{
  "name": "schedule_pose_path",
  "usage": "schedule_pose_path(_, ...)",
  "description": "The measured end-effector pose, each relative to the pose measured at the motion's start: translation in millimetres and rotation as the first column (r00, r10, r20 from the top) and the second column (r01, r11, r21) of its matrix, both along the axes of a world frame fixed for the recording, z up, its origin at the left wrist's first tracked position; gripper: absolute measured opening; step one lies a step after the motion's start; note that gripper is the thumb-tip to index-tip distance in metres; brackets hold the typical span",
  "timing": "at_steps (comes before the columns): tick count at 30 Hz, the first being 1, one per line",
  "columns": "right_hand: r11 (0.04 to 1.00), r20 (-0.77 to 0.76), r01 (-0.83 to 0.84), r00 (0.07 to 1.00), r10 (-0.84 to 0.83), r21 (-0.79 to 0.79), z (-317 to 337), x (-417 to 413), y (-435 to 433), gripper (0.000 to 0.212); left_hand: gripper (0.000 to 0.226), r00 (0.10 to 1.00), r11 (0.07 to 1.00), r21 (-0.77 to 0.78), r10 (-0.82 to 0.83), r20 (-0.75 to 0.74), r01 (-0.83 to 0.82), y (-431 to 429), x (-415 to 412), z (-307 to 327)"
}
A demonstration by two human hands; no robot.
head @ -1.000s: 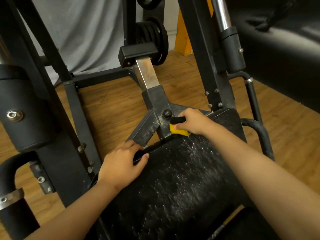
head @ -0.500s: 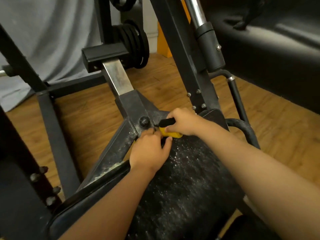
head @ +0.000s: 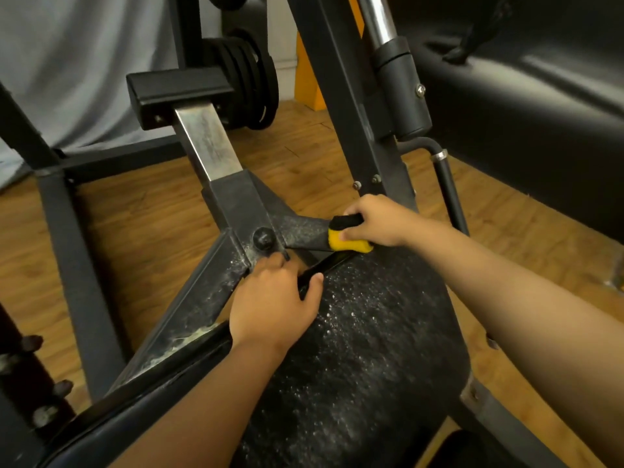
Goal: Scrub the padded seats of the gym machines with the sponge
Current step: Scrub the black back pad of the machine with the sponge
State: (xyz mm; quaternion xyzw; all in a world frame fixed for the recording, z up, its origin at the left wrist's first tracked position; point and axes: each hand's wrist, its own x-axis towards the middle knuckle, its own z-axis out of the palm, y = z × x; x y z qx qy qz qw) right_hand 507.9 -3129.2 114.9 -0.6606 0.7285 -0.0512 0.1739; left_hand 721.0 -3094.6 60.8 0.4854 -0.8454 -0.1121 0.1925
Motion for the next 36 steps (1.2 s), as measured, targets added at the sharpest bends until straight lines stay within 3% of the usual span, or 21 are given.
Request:
schedule_pose_path(7,0.932,-0.059,0.35,0.932,-0.357,-0.096,6.5,-80.1,-0.9,0.03,0.043,1.0,1.0,-0.004,0.021,0.019,-0.021,2.1,-1.3,2.2)
schedule_pose_path(14,0.827,0.105,0.547,0.837,-0.537,-0.132,-10.8,-106.4,9.3,0.037,0.046,0.997,1.0,-0.008,0.029,0.07,-0.028,2.9,-2.9,1.7)
schedule_pose_path(18,0.806,0.203,0.58,0.809,-0.552,-0.118,-15.6,-113.0,12.2,0.038,0.048,0.996,0.999,-0.008,0.033,0.083,-0.033,2.9,-2.8,1.7)
schedule_pose_path(23,0.831,0.033,0.554,0.833,-0.553,-0.05,-30.9,-126.3,27.5,0.018,0.049,0.996,0.999,-0.023,0.034,0.088,-0.032,3.3,-3.6,2.7)
schedule_pose_path(26,0.816,0.164,0.573,0.815,-0.556,-0.081,-40.4,-128.9,36.7,0.007,0.049,0.995,0.999,-0.027,0.042,0.095,-0.039,3.6,-4.2,2.0)
schedule_pose_path(32,0.763,0.585,0.615,0.7,-0.41,-0.201,-24.7,-112.1,32.7,0.024,0.049,0.993,0.997,-0.056,0.052,0.104,-0.046,4.5,-4.5,1.5)
schedule_pose_path(34,0.781,0.623,0.576,0.709,-0.33,-0.243,-17.6,-97.6,30.5,0.024,0.049,0.993,0.997,-0.061,0.056,0.107,-0.05,4.4,-4.3,1.6)
schedule_pose_path(36,0.73,0.613,0.604,0.719,-0.327,-0.319,-19.9,-88.8,28.6,0.02,0.05,0.99,0.996,-0.068,0.065,0.122,-0.057,4.5,-4.0,1.1)
